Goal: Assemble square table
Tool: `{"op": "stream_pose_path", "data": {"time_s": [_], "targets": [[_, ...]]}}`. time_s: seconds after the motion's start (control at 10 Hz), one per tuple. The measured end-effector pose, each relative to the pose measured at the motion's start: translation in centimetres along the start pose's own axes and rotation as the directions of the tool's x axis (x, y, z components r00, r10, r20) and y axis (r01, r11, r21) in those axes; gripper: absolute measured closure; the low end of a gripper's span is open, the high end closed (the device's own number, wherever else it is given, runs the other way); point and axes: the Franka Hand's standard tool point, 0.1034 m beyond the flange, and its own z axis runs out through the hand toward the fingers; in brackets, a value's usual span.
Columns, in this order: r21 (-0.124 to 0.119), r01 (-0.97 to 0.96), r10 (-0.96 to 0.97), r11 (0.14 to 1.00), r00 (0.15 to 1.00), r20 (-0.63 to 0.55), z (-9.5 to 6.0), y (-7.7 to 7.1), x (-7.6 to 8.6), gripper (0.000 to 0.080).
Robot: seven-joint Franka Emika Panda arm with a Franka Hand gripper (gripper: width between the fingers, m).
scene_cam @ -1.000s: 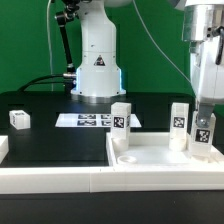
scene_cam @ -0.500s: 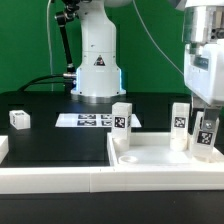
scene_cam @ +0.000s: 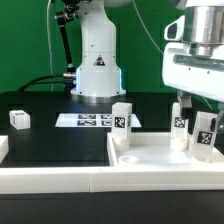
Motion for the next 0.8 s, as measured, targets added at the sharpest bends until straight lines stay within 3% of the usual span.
{"op": "stream_pose_path", "data": {"time_s": [0.4,0.8], "targets": [[-0.004,0.426,-0.426,0.905,0.905,-0.003,-0.07,-0.23,0.03,0.0150],[-0.022,0.651,-0.652,0.758,0.758,-0.014,0.01,-0.28,-0.39,0.0150]]}}
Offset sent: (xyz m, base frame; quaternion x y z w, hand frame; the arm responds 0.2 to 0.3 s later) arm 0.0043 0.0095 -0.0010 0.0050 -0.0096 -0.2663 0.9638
